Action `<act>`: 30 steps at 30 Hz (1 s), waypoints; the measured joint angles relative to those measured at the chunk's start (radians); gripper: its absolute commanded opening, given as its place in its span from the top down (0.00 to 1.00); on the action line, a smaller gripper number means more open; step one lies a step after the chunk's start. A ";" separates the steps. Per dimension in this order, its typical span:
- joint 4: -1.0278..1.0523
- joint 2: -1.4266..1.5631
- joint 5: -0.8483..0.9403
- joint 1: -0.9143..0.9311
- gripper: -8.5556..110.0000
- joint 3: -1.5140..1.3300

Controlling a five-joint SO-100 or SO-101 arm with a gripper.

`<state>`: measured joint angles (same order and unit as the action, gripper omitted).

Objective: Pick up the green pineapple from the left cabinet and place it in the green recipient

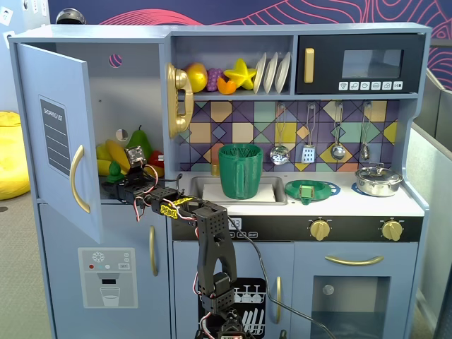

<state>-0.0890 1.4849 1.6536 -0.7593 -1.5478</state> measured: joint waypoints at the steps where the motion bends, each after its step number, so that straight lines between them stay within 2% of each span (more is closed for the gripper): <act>1: 0.009 0.012 0.025 -0.003 0.93 -0.003; 9: 0.181 0.310 0.256 -0.054 0.93 -0.115; 17: 0.568 0.787 0.357 -0.095 0.93 -0.110; 23: 0.756 0.971 0.288 0.123 0.93 -0.035; 30: 0.718 1.028 0.031 0.465 0.93 0.006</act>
<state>0.6289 2.5127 1.6843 -0.2945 -1.5417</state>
